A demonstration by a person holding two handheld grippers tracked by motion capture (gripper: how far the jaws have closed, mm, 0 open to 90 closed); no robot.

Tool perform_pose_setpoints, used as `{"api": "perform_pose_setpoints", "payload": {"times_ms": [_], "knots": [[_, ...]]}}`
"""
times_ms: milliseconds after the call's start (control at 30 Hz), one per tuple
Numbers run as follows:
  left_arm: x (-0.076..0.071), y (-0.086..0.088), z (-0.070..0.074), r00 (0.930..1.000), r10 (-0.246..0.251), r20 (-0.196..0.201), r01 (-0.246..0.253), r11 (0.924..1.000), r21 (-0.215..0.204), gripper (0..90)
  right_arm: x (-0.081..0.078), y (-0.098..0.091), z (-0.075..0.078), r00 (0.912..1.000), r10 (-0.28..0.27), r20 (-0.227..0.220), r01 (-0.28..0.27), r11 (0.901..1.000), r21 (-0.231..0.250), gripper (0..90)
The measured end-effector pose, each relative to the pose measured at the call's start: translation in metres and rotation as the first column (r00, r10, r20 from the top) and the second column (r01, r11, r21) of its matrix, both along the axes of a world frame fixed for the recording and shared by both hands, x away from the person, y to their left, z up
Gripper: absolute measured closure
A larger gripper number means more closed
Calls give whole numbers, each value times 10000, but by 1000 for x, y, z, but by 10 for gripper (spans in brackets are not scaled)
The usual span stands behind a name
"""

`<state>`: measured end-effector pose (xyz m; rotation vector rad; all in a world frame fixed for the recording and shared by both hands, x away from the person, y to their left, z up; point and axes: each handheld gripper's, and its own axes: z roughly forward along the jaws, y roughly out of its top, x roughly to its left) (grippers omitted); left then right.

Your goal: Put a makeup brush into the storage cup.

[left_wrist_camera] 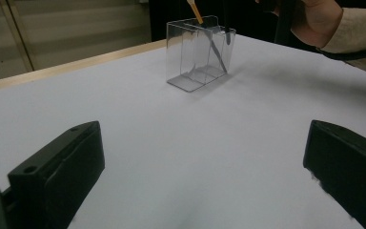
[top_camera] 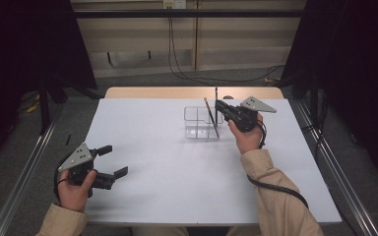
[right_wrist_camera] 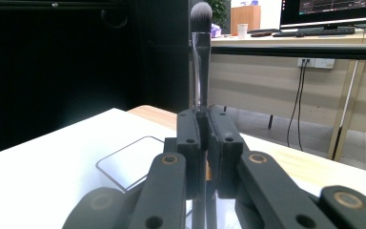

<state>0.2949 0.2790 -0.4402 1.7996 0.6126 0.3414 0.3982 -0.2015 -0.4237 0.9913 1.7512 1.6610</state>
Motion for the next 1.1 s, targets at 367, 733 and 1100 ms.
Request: {"api": "perform_pose_setpoints", "payload": {"times_ms": [367, 733, 1100], "knots": [[0, 0, 0, 10000, 36, 16, -36, 10000, 20, 1, -1, 0, -1, 9999, 63, -82, -63, 10000, -4, 846], [0, 0, 0, 10000, 32, 22, -32, 10000, 45, 1, -2, 2, -3, 9998, 138, -160, -139, 9999, -89, 846], [0, 0, 0, 10000, 39, 5, -39, 10000, 25, 1, -3, 3, -5, 9994, 234, -242, -238, 9996, -126, 845]]}}
